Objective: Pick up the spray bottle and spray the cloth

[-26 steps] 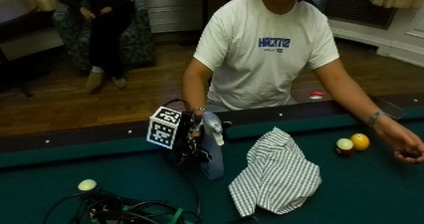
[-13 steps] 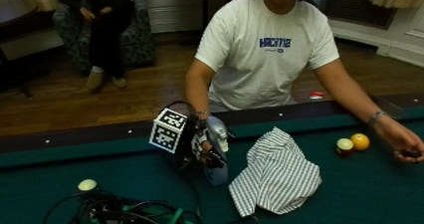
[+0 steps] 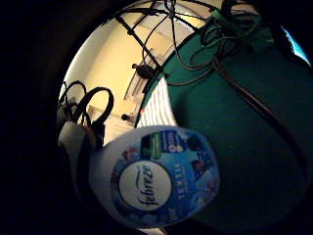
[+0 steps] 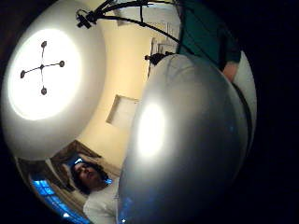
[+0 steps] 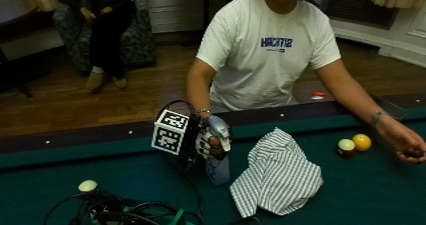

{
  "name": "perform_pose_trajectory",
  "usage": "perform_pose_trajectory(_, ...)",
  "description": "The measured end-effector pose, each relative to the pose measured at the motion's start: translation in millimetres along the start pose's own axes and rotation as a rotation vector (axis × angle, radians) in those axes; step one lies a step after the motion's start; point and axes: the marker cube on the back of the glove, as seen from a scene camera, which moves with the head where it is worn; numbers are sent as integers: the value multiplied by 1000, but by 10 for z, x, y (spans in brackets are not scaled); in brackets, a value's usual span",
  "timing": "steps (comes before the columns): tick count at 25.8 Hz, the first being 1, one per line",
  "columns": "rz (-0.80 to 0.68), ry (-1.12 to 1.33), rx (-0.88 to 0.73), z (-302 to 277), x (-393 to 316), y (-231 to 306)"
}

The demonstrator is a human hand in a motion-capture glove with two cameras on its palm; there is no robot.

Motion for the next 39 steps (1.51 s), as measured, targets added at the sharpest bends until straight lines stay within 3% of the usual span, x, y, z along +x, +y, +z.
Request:
perform_pose_trajectory(6,-51,7,42,-103,-216,92)
perform_pose_trajectory(23,-212,67,-73,-697,-2020,-325)
perform_pose_trajectory(28,-185,122,-158,-624,-2305,-471)
perform_pose_trajectory(39,77,374,-444,64,-2144,-692)
